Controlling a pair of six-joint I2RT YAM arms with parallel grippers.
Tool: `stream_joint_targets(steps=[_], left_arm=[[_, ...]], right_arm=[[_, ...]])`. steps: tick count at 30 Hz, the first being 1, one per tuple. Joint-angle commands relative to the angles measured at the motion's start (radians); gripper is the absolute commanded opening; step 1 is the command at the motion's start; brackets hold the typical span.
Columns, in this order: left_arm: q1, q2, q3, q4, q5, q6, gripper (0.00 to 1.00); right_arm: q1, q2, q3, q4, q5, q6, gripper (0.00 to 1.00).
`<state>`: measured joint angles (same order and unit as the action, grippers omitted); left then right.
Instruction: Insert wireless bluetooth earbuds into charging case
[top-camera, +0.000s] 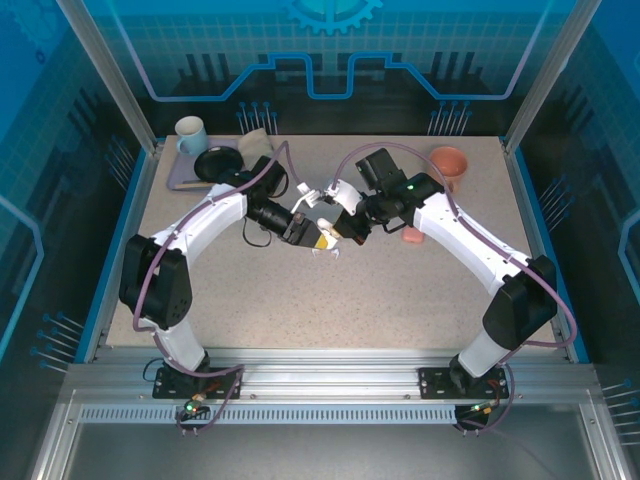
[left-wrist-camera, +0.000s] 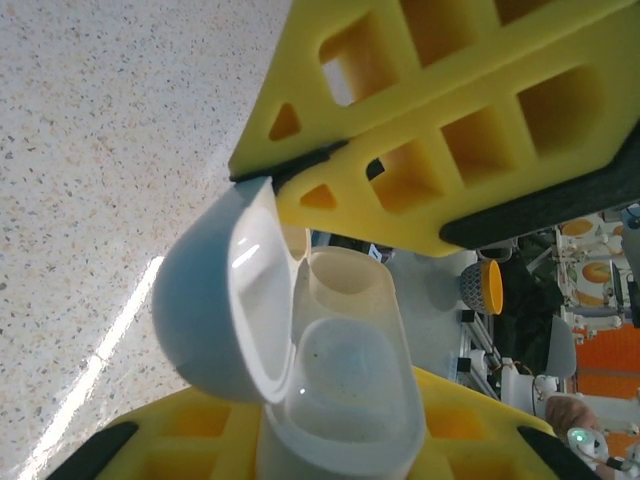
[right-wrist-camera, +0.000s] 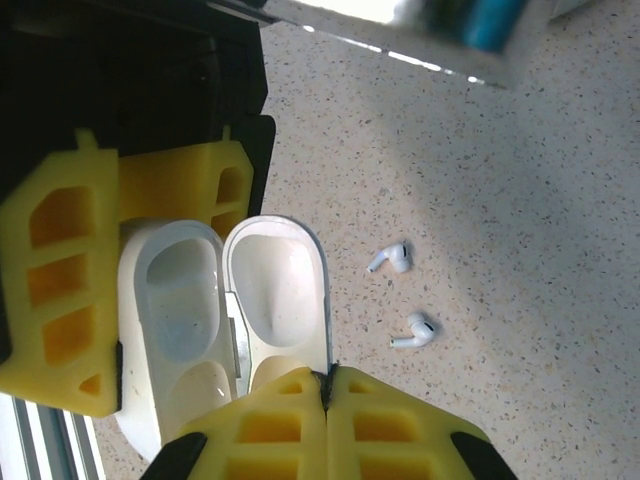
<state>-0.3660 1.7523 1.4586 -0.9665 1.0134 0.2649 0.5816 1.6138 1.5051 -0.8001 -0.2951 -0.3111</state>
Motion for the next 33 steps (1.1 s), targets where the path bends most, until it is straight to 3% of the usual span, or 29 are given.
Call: stream_joint_targets(steps=[1, 4, 10, 17, 23, 28, 33], left_arm=[[-0.004, 0.011, 0.027, -0.006, 0.024, 0.008, 0.21], [-0.004, -0.008, 0.009, 0.029, 0.024, -0.008, 0.17], [-0.002, -0.054, -0.039, 0.108, 0.01, -0.039, 0.1], [0.001, -0.102, -0.071, 0.147, -0.001, -0.051, 0.05], [0.001, -0.198, -0.147, 0.306, -0.111, -0.127, 0.0], [0.002, -0.298, -0.255, 0.547, -0.24, -0.218, 0.0], [-0.01, -0.482, -0.544, 1.05, -0.415, -0.211, 0.0]], right_arm=[[-0.006, -0.014, 0.024, -0.017, 0.015, 0.021, 0.09], [-0.02, -0.032, 0.04, -0.017, 0.039, 0.046, 0.23], [-0.052, -0.111, 0.049, -0.006, 0.034, 0.099, 0.37], [-0.074, -0.162, 0.033, 0.035, 0.045, 0.161, 0.41], [-0.128, -0.19, 0.005, 0.102, 0.112, 0.32, 0.43], [-0.173, -0.23, -0.051, 0.144, 0.157, 0.465, 0.45], [-0.203, -0.276, -0.135, 0.178, 0.196, 0.594, 0.45]])
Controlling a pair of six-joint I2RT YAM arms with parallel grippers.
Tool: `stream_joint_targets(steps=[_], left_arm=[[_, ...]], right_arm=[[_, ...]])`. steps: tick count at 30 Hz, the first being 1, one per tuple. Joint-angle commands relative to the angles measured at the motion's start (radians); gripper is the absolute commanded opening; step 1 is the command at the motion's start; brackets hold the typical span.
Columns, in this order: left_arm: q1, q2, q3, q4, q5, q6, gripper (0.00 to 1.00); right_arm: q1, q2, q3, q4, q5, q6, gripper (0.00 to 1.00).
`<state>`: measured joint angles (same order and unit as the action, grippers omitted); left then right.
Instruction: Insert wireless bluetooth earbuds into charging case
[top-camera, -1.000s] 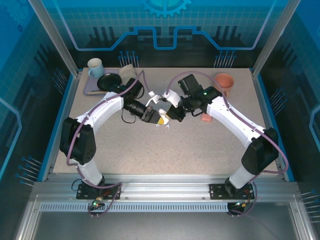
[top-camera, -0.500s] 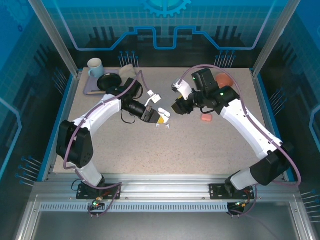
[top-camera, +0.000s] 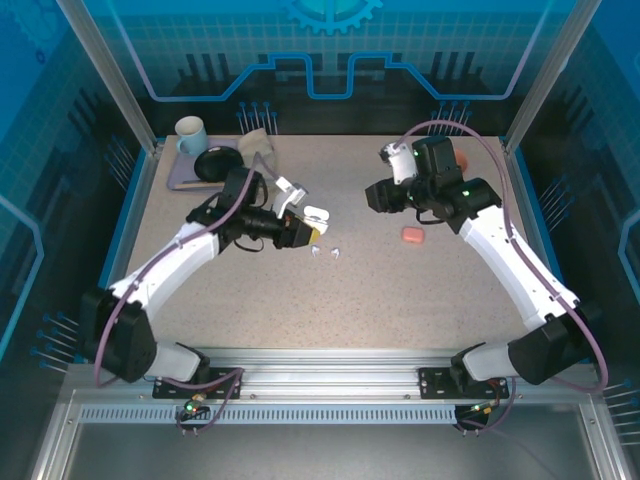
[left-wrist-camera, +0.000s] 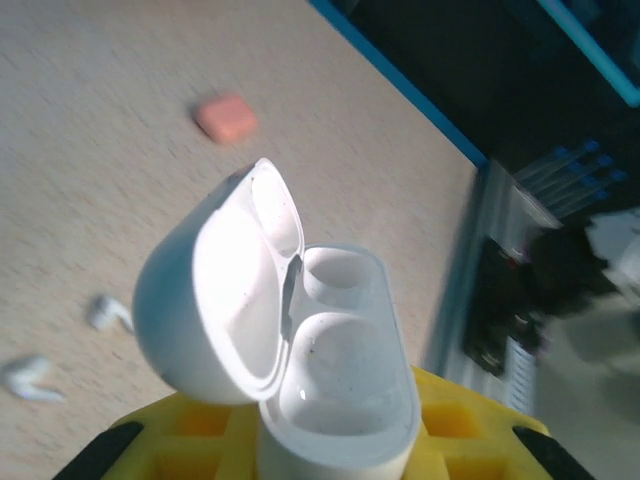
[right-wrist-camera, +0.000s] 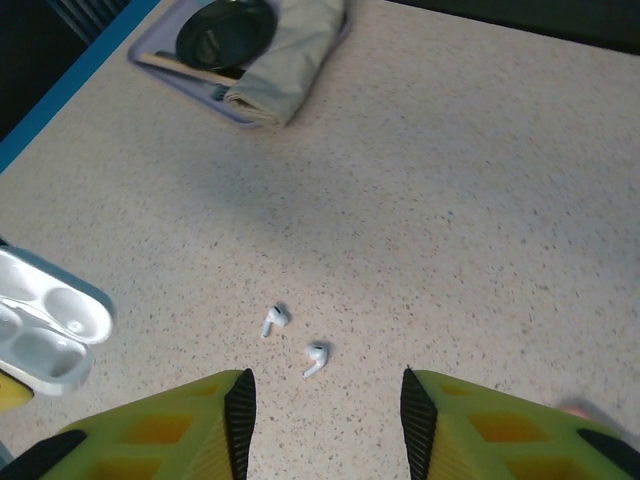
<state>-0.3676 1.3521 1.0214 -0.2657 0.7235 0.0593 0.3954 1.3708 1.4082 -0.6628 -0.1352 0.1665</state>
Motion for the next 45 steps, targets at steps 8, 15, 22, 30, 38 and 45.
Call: stream_joint_targets(steps=[8, 15, 22, 30, 38, 45], left_arm=[[-0.043, -0.168, -0.351, 0.773, -0.354, 0.025, 0.0], [-0.102, -0.181, -0.437, 1.009, -0.479, 0.048, 0.0], [-0.128, -0.18, -0.495, 1.18, -0.626, 0.052, 0.0], [-0.109, -0.213, -0.524, 1.228, -0.732, 0.033, 0.0], [-0.042, -0.251, -0.537, 1.224, -0.787, -0.086, 0.0], [-0.038, -0.25, -0.543, 1.239, -0.792, -0.113, 0.0]], right_arm=[[-0.01, -0.067, -0.186, 0.126, 0.064, 0.295, 0.46], [0.038, -0.047, -0.261, 0.136, 0.153, 0.473, 0.46], [0.145, 0.102, -0.161, 0.003, 0.29, 0.648, 0.47], [0.272, 0.368, 0.062, -0.09, 0.342, 0.697, 0.46], [0.337, 0.606, 0.27, -0.177, 0.327, 0.704, 0.42], [0.396, 0.776, 0.466, -0.299, 0.345, 0.871, 0.42]])
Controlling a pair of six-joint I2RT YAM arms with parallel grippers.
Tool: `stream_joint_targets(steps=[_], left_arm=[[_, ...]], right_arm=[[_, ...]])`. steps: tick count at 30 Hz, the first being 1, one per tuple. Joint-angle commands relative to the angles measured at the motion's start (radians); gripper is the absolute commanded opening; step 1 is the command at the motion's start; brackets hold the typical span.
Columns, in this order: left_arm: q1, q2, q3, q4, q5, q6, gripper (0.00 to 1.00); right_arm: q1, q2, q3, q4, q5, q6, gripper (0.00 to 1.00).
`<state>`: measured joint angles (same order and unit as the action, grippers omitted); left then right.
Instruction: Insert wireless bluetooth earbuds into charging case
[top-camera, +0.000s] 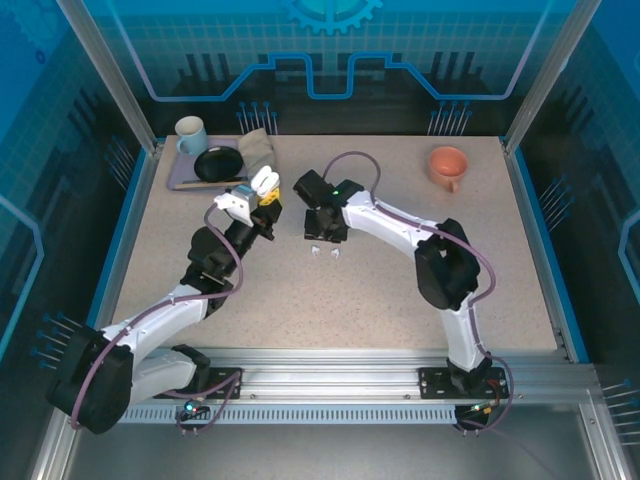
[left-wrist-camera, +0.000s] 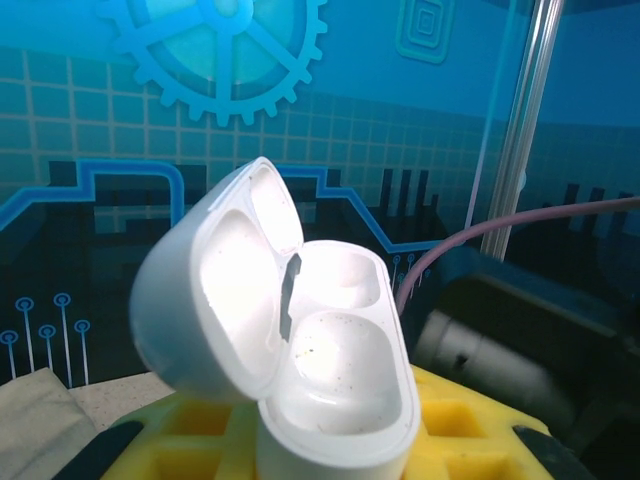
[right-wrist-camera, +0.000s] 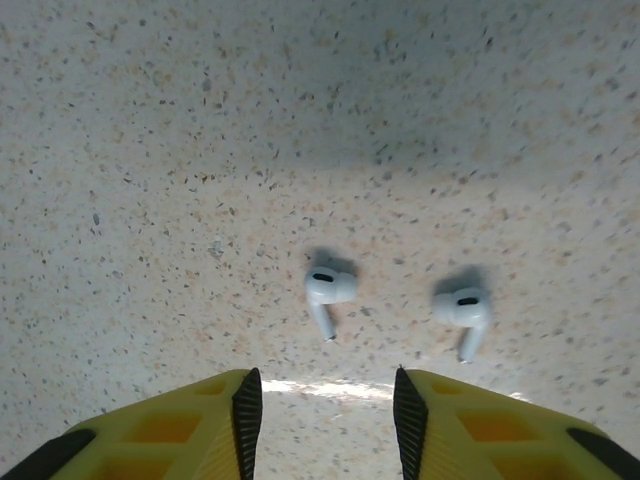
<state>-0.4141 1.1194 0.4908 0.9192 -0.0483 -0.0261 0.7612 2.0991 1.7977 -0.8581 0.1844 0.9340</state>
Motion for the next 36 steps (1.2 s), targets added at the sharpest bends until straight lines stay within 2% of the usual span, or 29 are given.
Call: stream_joint_targets(steps=[1, 6, 12, 36], left_arm=[[0.008, -0.021, -0.013, 0.052, -0.022, -0.027, 0.0], [0.012, -0.039, -0.015, 0.04, -0.021, -0.021, 0.0], [0.021, -0.047, -0.017, 0.038, -0.018, -0.022, 0.0], [0.022, -0.043, -0.029, 0.06, 0.001, -0.038, 0.0]], right_arm=[[0.036, 0.076, 0.105, -0.128, 0.033, 0.137, 0.43], [0.047, 0.162, 0.175, -0.177, 0.062, 0.238, 0.43], [0.052, 0.205, 0.217, -0.223, 0.107, 0.269, 0.43], [0.007, 0.344, 0.299, -0.201, 0.089, 0.237, 0.44]])
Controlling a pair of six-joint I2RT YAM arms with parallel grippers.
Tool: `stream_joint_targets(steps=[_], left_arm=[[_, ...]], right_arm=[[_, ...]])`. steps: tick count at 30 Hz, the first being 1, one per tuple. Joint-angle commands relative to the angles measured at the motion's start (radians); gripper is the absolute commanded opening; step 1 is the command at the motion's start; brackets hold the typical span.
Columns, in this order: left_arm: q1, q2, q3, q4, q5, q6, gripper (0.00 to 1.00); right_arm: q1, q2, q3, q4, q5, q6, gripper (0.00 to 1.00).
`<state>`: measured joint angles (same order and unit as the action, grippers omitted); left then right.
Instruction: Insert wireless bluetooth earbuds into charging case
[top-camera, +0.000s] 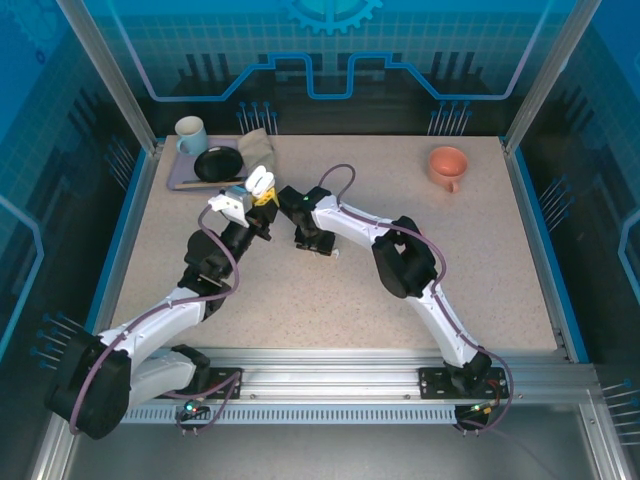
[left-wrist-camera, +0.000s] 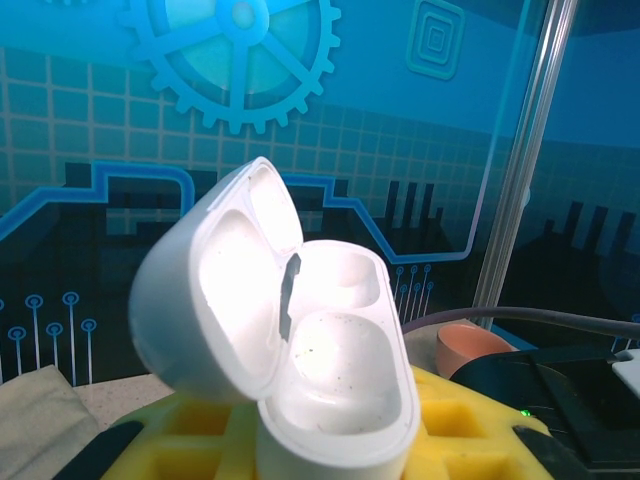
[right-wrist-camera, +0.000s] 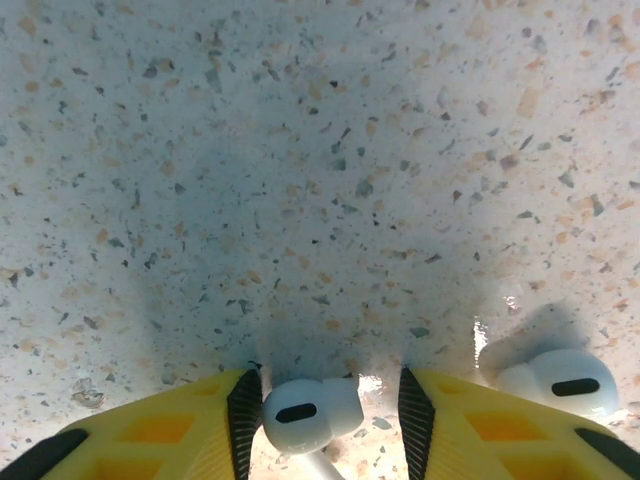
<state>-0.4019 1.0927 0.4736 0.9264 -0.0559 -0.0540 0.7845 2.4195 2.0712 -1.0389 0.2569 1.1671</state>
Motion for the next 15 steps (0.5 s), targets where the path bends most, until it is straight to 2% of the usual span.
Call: stream_joint_targets(steps=[1, 15], left_arm=[[0.01, -0.016, -0.012, 0.052, 0.008, -0.011, 0.0], [0.009, -0.009, -0.01, 0.05, 0.014, -0.014, 0.0]], right_arm=[[-0.018, 0.026, 0.026, -0.018, 0.015, 0.003, 0.44], [-0.026, 0.04, 0.028, -0.005, 0.001, -0.017, 0.36]])
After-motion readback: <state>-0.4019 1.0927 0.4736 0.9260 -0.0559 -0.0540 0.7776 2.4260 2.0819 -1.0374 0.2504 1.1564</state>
